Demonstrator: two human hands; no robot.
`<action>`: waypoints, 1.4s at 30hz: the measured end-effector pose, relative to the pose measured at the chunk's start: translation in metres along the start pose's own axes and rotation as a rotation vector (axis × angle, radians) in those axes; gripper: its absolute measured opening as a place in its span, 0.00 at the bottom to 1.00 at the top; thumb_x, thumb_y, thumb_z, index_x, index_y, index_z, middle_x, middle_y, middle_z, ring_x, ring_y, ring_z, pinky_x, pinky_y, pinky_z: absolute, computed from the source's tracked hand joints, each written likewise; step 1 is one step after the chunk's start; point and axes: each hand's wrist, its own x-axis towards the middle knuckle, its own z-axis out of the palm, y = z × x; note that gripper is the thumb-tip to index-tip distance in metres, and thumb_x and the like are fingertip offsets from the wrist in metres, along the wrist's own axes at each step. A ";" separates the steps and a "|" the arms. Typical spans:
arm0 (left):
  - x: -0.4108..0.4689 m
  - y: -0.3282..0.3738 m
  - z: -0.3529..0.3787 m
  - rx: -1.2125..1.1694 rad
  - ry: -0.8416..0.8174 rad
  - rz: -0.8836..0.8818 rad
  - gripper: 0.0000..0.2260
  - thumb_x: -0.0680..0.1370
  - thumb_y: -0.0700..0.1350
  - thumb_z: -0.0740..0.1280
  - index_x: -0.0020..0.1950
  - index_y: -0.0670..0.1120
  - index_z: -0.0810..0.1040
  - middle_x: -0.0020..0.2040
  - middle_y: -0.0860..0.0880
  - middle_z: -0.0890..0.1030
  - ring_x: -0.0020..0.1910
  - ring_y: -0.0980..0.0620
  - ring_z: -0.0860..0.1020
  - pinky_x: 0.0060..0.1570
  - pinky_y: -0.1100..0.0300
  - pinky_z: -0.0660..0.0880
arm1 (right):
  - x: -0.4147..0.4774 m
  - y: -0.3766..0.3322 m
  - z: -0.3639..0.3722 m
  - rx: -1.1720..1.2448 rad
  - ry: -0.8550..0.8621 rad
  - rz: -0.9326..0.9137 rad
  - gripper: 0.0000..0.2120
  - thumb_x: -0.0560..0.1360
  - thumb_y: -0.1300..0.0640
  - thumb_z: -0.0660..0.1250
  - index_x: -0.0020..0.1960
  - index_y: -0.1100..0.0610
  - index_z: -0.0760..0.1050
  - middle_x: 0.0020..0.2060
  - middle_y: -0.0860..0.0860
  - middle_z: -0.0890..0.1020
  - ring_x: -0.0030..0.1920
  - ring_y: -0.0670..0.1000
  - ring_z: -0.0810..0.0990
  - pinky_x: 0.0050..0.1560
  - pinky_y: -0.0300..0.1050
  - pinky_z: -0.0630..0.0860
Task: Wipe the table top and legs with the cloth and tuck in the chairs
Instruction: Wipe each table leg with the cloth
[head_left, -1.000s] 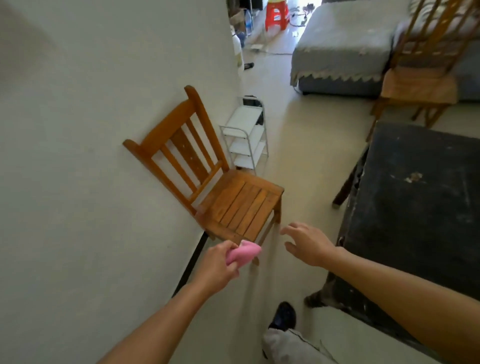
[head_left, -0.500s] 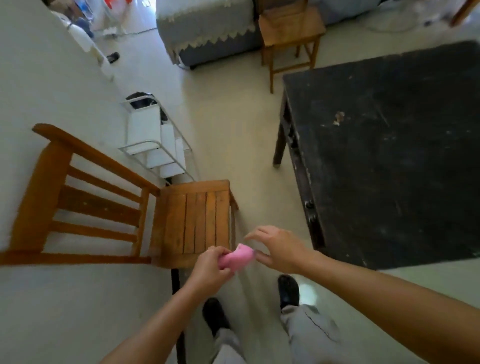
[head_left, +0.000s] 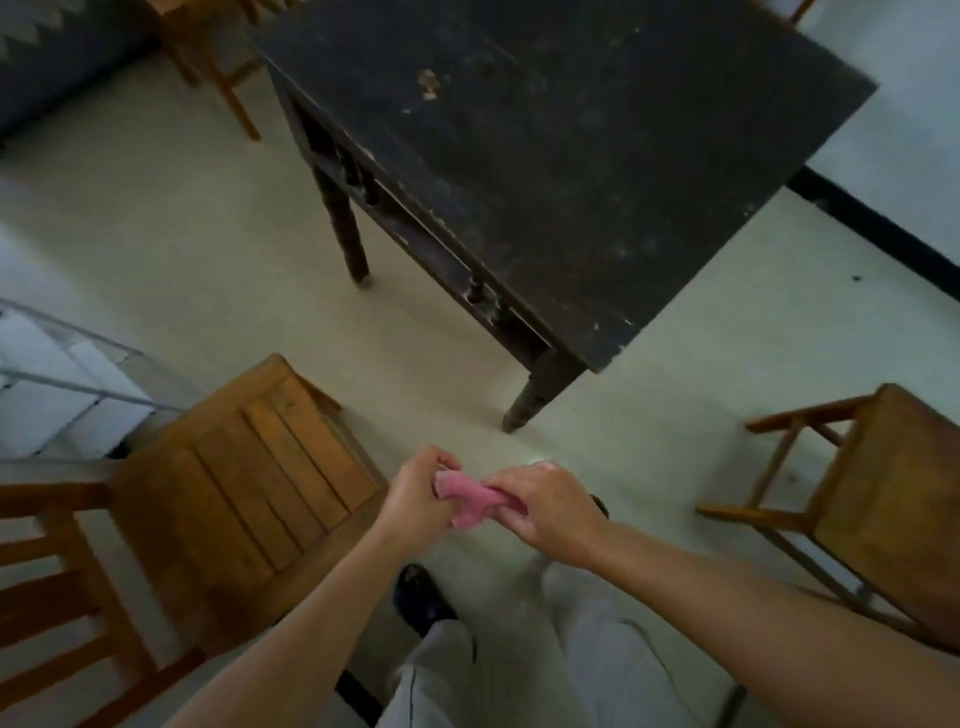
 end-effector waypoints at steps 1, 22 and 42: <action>0.005 -0.003 0.010 0.012 -0.029 0.004 0.14 0.69 0.32 0.70 0.49 0.46 0.73 0.38 0.45 0.80 0.35 0.50 0.79 0.29 0.57 0.77 | -0.007 0.007 0.007 0.013 0.019 0.050 0.11 0.74 0.49 0.68 0.55 0.48 0.79 0.45 0.44 0.84 0.42 0.48 0.80 0.46 0.48 0.75; 0.271 -0.114 0.185 0.314 0.379 0.608 0.17 0.82 0.55 0.54 0.67 0.51 0.70 0.59 0.48 0.78 0.52 0.51 0.76 0.53 0.52 0.74 | 0.060 0.320 0.100 0.114 0.635 0.250 0.18 0.79 0.63 0.61 0.68 0.55 0.70 0.51 0.54 0.83 0.46 0.53 0.81 0.47 0.41 0.73; 0.334 -0.094 0.181 0.049 0.797 1.246 0.21 0.81 0.56 0.53 0.43 0.43 0.77 0.34 0.47 0.80 0.32 0.48 0.79 0.33 0.47 0.76 | 0.092 0.340 0.139 -0.022 1.110 -0.174 0.09 0.81 0.58 0.59 0.60 0.53 0.72 0.50 0.46 0.79 0.48 0.44 0.79 0.51 0.47 0.81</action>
